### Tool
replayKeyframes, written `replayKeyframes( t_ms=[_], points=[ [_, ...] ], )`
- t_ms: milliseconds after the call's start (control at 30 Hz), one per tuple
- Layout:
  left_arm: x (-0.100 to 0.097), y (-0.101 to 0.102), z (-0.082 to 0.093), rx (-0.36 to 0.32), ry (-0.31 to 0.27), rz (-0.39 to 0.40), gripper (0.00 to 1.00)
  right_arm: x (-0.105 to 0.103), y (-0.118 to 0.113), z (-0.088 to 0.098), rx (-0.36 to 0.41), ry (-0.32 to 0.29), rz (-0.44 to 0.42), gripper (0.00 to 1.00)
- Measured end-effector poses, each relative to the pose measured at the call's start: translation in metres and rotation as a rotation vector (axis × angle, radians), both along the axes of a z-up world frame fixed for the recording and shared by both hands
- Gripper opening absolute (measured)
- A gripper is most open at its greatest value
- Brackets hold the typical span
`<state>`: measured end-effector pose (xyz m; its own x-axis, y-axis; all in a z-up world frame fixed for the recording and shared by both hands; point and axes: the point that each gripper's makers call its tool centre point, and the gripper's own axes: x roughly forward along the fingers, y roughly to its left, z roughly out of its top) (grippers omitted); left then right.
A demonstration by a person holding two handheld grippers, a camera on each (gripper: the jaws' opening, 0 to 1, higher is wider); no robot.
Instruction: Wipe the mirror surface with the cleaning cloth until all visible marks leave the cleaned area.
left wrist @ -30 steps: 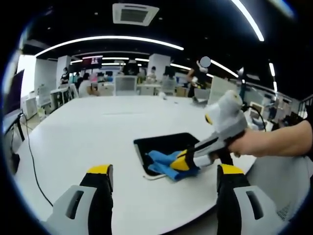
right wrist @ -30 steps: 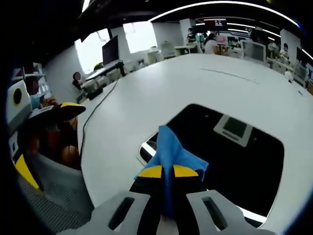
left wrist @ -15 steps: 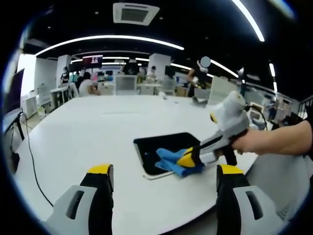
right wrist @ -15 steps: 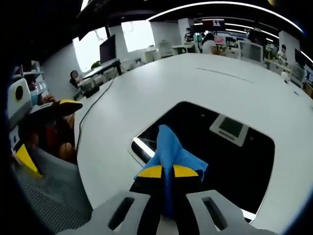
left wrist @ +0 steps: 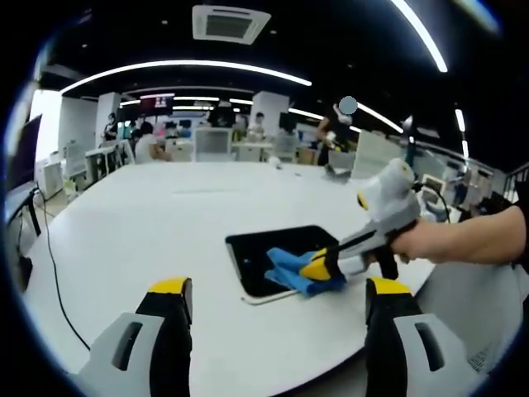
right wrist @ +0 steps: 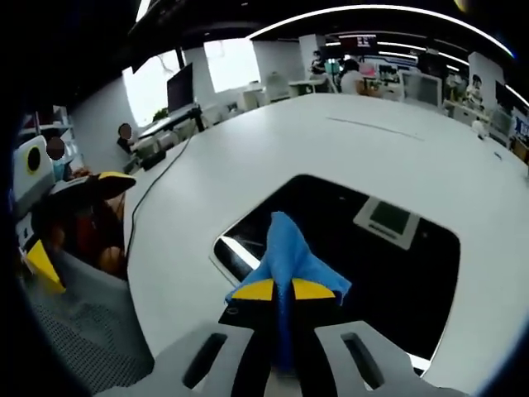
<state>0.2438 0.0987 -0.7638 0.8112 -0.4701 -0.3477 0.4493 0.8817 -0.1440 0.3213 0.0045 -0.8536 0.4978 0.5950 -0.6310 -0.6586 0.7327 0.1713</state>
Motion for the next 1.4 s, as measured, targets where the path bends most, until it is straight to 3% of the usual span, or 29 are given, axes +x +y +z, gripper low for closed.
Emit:
replayKeyframes(
  t_ms=[233,567,867,1067,1400],
  points=[
    [0.0,0.0,0.001,-0.009,0.0,0.002,0.85,0.004,-0.002,0.002,0.071,0.018,-0.037,0.0],
    [0.0,0.0,-0.001,-0.003,0.008,0.007,0.85,0.013,-0.003,0.004,0.084,-0.005,-0.031,0.0],
    [0.001,0.001,0.0,-0.005,0.004,0.012,0.85,0.026,-0.004,0.004,0.082,0.015,-0.059,0.0],
    [0.0,-0.001,-0.001,-0.001,0.007,-0.001,0.85,0.039,-0.007,0.004,0.109,0.029,-0.091,0.0],
    [0.001,0.0,0.0,-0.004,0.003,0.001,0.83,0.061,-0.009,0.004,0.081,0.002,-0.085,0.0]
  ],
)
